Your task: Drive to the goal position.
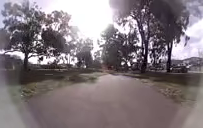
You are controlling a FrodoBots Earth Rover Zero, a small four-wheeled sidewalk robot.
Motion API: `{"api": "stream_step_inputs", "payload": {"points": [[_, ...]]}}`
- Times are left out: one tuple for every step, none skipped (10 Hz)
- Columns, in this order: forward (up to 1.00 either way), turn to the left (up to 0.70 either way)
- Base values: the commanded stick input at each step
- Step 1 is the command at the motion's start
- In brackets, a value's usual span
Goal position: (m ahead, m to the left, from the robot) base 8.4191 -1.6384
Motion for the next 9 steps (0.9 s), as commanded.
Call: {"api": "stream_step_inputs", "payload": {"points": [[0.7,0.0],[0.7,0.0],[0.7,0.0],[0.7,0.0],[0.7,0.0],[0.7,0.0],[0.7,0.0],[0.7,0.0],[0.7,0.0]]}}
